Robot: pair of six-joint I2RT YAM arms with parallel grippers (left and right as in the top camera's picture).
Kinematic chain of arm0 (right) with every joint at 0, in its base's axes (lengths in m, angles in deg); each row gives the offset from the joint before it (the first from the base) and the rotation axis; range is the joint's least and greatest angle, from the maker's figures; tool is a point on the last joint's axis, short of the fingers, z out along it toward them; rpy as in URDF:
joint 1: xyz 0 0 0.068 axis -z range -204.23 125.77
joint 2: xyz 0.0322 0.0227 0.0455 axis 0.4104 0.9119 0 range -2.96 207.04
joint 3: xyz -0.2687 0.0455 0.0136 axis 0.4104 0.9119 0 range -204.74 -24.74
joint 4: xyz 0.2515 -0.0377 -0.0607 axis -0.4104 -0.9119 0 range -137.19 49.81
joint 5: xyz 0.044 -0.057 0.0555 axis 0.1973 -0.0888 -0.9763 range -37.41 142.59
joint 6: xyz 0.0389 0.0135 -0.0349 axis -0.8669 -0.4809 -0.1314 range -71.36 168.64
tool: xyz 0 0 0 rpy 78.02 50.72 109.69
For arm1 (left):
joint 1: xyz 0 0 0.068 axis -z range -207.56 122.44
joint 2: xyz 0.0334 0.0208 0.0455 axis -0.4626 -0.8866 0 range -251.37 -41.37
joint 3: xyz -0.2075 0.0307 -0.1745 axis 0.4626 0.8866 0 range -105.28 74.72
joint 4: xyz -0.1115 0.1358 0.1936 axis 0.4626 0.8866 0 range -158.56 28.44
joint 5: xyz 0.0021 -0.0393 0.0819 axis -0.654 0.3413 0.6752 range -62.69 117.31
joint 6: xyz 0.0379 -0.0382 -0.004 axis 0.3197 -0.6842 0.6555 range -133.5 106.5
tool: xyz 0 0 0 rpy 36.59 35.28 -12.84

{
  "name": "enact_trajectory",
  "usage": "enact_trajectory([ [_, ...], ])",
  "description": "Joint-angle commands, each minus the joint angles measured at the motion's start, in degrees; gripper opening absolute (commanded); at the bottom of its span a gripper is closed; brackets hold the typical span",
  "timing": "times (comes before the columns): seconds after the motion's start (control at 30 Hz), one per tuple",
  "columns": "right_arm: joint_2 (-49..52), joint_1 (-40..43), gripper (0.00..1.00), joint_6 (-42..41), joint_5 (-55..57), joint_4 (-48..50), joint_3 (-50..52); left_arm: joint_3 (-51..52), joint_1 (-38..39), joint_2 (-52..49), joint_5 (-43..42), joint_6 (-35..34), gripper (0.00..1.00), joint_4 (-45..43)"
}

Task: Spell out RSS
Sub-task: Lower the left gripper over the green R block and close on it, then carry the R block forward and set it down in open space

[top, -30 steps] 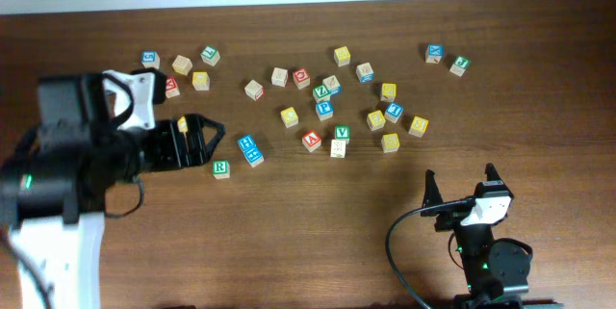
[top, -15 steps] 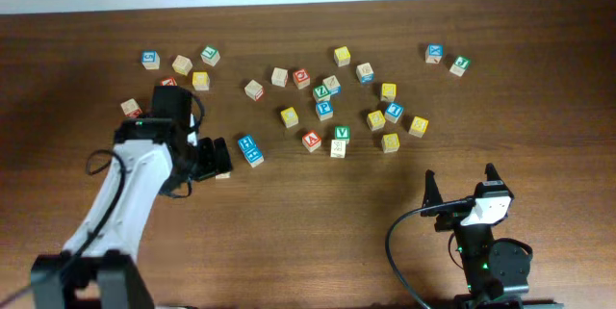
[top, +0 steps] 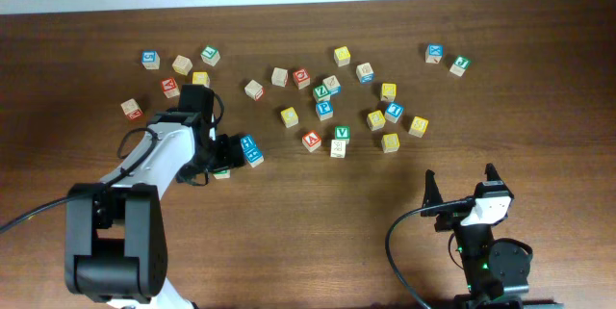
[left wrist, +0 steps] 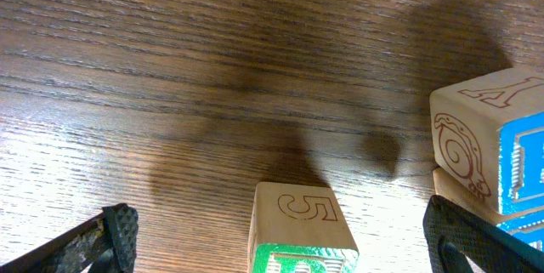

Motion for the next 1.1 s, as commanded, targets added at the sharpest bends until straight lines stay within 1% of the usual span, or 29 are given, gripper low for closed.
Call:
enact_trajectory([
  [0.0,-0.4,0.4,0.98,0.4,0.5,-0.3,0.3,-0.3,0.1,-0.4,0.2,2.0,0.74,0.0],
  [0.03,-0.4,0.4,0.98,0.4,0.5,-0.3,0.3,-0.2,0.1,-0.4,0.2,2.0,0.62,0.2],
  [0.07,-0.4,0.4,0.98,0.4,0.5,-0.3,0.3,0.1,0.1,-0.4,0.2,2.0,0.57,0.1],
  [0.13,-0.4,0.4,0.98,0.4,0.5,-0.3,0.3,1.2,0.1,-0.5,0.2,2.0,0.57,-0.1],
  [0.17,-0.4,0.4,0.98,0.4,0.5,-0.3,0.3,2.2,0.1,-0.5,0.2,1.9,0.51,-1.2],
  [0.23,-0.4,0.4,0.98,0.4,0.5,-0.3,0.3,2.6,0.1,-0.5,0.2,2.0,0.47,-1.7],
  [0.27,-0.4,0.4,0.98,0.4,0.5,-0.3,0.3,2.6,0.1,-0.5,0.2,2.0,0.4,-2.2],
  [0.3,-0.4,0.4,0.98,0.4,0.5,-0.3,0.3,2.6,0.1,-0.5,0.2,2.0,0.38,-2.8],
  [0.33,-0.4,0.4,0.98,0.4,0.5,-0.3,0.3,2.6,0.1,-0.5,0.2,2.0,0.39,-3.1],
  [0.57,-0.4,0.4,0.98,0.4,0.5,-0.3,0.3,2.6,0.1,-0.5,0.2,2.0,0.26,-2.0],
  [0.6,-0.4,0.4,0.98,0.4,0.5,-0.3,0.3,2.6,0.1,-0.5,0.2,2.0,0.25,-2.0],
  [0.63,-0.4,0.4,0.98,0.4,0.5,-0.3,0.3,2.5,0.1,-0.5,0.2,2.0,0.27,-1.8],
  [0.67,-0.4,0.4,0.98,0.4,0.5,-0.3,0.3,1.7,0.1,-0.4,0.2,2.0,0.23,-0.2],
  [0.77,-0.4,0.4,0.98,0.4,0.5,-0.3,0.3,-2.0,0.1,-0.2,0.1,1.9,0.23,4.9],
  [0.83,-0.4,0.4,0.98,0.4,0.5,-0.3,0.3,-4.4,0.1,0.3,-3.2,2.0,0.21,8.7],
  [0.9,-0.4,0.4,0.98,0.4,0.5,-0.3,0.3,-5.5,0.1,1.1,-9.7,2.0,0.15,11.2],
  [0.93,-0.4,0.4,0.98,0.4,0.5,-0.3,0.3,-5.5,0.8,1.5,-13.9,2.0,0.16,12.2],
  [0.97,-0.4,0.4,0.98,0.4,0.5,-0.3,0.3,-5.5,1.9,1.5,-16.1,1.9,0.17,13.0],
  [1.0,-0.4,0.4,0.98,0.4,0.5,-0.3,0.3,-5.5,5.0,1.5,-18.4,0.9,0.18,14.3],
  [1.07,-0.4,0.4,0.98,0.4,0.5,-0.3,0.3,-5.5,11.5,1.5,-18.3,-4.5,0.19,14.4],
])
